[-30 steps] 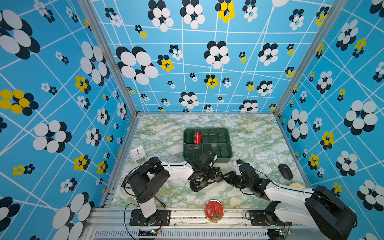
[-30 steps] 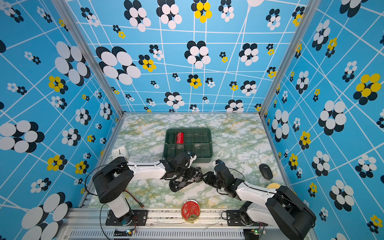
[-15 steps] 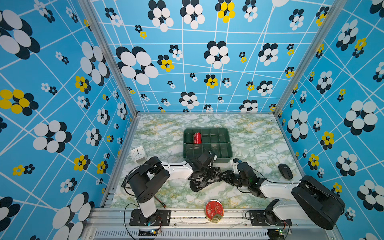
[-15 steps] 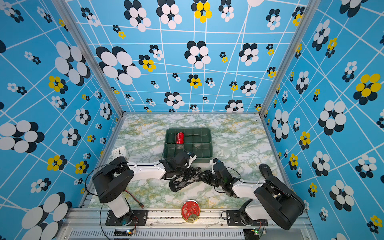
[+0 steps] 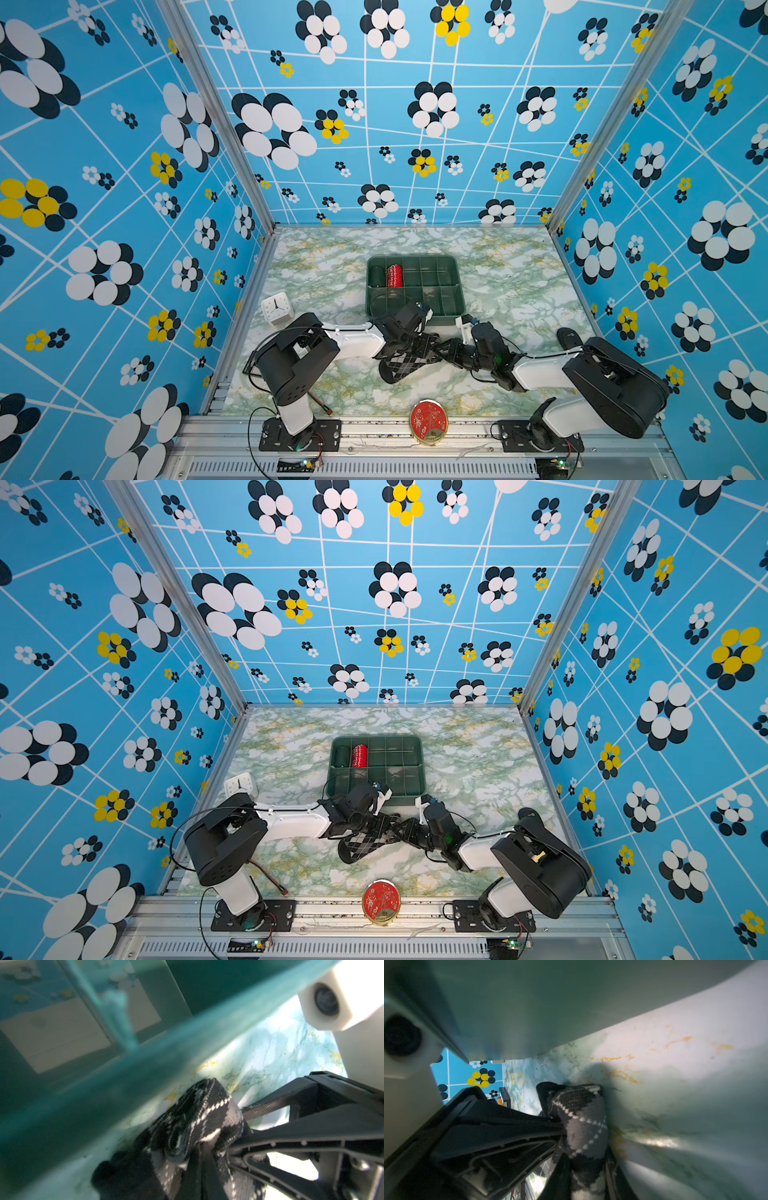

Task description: Roll the socks

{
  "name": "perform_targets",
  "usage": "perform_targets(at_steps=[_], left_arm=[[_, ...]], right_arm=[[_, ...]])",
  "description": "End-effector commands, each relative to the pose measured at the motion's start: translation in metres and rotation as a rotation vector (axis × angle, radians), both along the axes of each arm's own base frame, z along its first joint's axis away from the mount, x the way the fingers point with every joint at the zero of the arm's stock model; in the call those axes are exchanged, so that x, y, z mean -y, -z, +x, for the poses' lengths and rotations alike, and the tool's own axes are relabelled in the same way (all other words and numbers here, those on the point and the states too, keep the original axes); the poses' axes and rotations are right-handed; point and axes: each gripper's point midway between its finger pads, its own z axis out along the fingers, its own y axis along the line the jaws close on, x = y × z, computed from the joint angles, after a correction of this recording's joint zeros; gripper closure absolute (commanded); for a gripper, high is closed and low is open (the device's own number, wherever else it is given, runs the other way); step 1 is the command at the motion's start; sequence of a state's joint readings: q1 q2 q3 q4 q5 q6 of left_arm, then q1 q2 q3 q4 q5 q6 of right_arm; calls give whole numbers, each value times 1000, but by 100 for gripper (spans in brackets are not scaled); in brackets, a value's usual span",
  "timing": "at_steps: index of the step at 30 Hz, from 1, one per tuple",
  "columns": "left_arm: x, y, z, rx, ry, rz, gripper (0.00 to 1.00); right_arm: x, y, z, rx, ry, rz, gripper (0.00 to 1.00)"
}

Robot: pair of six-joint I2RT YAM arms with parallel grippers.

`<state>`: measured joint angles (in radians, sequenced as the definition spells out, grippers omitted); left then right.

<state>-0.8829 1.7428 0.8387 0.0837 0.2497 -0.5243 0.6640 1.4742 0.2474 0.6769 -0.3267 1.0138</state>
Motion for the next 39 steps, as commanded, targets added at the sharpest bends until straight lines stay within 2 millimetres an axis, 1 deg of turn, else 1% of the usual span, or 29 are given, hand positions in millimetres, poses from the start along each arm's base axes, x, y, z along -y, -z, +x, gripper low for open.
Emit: perform_targets(at_steps=[1,6,10,12,19,23,27,30,34,39], left_arm=[[-32,39,-28,-122,4,137,100],[-35,36,-24,-115,-2,137,100],[-34,35,-23,-114,0,135,100],[-33,35,-23,-115,1,133,100],[-31,31,-24,-120,10,124,100],[-28,23,-24,-111,17,103,91],[-25,14,-24,-102,22,78,86],[-22,6,-24,-95,29,52,86],[-22,-1,-27,-90,28,30,87],[-33,-7,-32,-80,11,34,90]], right_arm=[[12,29,-19,-105,-14,-80,76],[15,27,-22,-94,-39,-117,82],[18,26,-21,-82,-51,-159,95],[19,25,-20,-80,-54,-177,100],[22,25,-16,-73,-55,-229,100],[25,19,-13,-38,-58,-302,100],[27,8,-11,18,-76,-414,100],[26,1,-10,47,-90,-467,100],[23,0,-9,58,-106,-531,100],[21,4,-9,59,-116,-594,100]])
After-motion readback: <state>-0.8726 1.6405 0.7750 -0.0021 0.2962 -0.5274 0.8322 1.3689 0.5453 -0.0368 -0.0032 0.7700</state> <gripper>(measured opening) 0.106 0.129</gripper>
